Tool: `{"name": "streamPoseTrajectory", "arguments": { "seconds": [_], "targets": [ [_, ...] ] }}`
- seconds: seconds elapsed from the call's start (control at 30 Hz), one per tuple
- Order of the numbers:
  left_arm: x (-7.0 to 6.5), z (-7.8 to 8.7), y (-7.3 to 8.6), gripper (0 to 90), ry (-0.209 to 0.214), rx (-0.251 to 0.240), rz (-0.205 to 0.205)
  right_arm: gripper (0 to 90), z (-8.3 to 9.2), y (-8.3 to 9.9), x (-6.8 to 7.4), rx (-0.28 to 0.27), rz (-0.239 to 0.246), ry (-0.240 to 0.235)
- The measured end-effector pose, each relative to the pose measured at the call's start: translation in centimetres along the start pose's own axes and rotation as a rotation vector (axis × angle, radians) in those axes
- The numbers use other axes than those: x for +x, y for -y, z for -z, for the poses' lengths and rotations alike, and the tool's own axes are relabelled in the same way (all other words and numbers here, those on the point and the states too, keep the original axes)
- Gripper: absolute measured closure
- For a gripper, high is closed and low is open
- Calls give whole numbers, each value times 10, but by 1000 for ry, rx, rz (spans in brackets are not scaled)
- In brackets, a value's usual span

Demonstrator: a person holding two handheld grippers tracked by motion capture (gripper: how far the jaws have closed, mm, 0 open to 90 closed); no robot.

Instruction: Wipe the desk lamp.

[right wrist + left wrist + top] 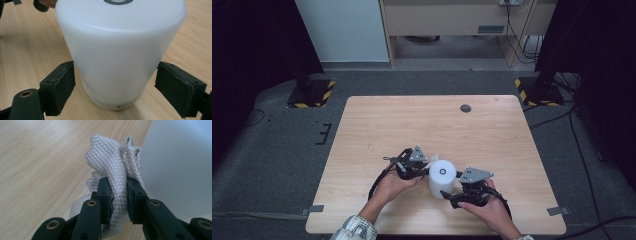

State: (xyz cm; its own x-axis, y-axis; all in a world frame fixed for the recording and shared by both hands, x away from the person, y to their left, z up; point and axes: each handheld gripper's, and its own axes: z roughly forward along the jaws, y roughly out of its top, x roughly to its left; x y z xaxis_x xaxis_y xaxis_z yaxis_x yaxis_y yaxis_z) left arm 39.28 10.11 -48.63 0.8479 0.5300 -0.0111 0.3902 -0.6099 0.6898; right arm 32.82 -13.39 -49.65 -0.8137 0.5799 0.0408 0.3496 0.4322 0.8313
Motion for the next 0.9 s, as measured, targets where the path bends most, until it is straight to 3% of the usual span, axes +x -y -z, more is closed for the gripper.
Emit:
{"name": "streamPoseTrajectory", "arguments": {
  "seconds": [0.13, 0.47, 0.6, 0.7, 0.9],
  "targets": [
    [0, -7, 6, 744, -2, 24, -4, 166, 0, 0, 0, 0, 0, 0],
    [-1, -8, 12, 744, 0, 30, -2, 166, 0, 0, 0, -1, 0, -1],
    [1, 1, 9, 743, 14, 3, 8, 166, 0, 0, 0, -1, 0, -1],
    [3, 16, 3, 744, 20, -47, 20, 171, 0, 0, 0, -2, -1, 0],
    [2, 40, -13, 744, 18, -108, 8, 176, -1, 0, 0, -3, -2, 2]
  ]
}}
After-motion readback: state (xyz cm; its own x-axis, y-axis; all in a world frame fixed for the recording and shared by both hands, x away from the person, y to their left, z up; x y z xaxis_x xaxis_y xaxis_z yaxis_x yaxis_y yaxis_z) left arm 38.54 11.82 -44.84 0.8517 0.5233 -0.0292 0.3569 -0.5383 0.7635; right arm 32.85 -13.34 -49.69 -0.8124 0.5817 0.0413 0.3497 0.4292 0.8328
